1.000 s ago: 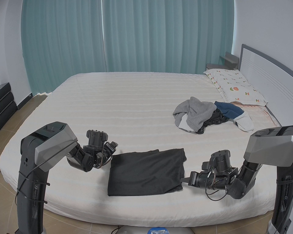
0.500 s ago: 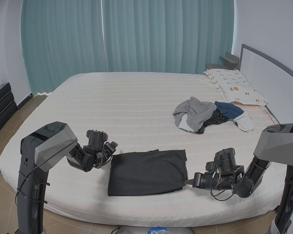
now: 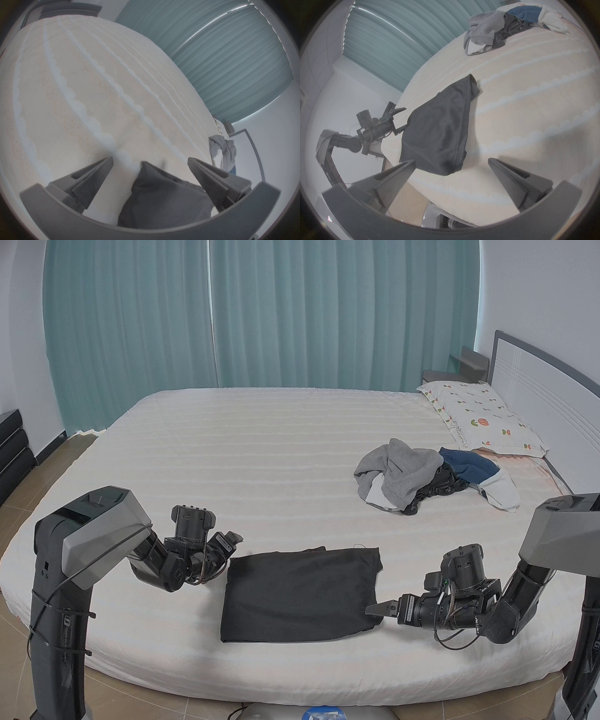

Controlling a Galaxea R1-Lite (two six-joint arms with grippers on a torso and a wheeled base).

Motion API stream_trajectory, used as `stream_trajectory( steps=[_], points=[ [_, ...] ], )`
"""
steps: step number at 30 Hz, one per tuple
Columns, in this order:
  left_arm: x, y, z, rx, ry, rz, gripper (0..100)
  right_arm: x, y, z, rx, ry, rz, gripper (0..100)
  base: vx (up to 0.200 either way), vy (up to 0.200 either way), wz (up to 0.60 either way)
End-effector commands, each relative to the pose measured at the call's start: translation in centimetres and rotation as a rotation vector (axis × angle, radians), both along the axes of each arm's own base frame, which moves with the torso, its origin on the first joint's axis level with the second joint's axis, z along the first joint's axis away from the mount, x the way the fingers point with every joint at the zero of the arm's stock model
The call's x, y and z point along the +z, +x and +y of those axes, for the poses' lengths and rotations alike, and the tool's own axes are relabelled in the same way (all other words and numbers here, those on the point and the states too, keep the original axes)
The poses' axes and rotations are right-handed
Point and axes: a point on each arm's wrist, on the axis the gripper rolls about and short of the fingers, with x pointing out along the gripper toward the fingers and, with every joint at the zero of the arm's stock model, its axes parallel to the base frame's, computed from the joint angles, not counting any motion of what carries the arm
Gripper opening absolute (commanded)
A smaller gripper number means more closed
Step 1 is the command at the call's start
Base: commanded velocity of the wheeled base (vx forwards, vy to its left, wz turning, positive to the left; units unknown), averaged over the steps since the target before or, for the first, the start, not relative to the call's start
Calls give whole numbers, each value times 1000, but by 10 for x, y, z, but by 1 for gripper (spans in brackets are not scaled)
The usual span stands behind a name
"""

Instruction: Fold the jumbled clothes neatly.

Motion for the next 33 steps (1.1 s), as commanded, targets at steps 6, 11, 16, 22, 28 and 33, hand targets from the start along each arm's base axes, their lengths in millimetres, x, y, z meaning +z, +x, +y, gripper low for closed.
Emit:
stream_trajectory(
  steps=[6, 11, 16, 22, 28, 33],
  points=[
    [27, -22, 25, -134, -48, 12, 100, 3, 23, -8, -150, 120, 37, 100, 0, 0, 0],
    [11, -42, 34, -308, 7, 57, 100, -7, 40, -18, -252, 192, 55, 100, 0, 0, 0],
    [0, -58, 28, -419, 70, 69, 100, -18, 46, -30, -288, 204, 37, 100, 0, 0, 0],
    [-3, -59, 21, -435, 74, 40, 100, -21, 46, -30, -288, 207, 38, 100, 0, 0, 0],
    [-1, -59, 12, -452, 68, 19, 100, -19, 47, -29, -312, 245, 49, 100, 0, 0, 0],
    [0, -59, 6, -454, 58, 18, 100, -20, 46, -30, -313, 249, 38, 100, 0, 0, 0]
  ],
)
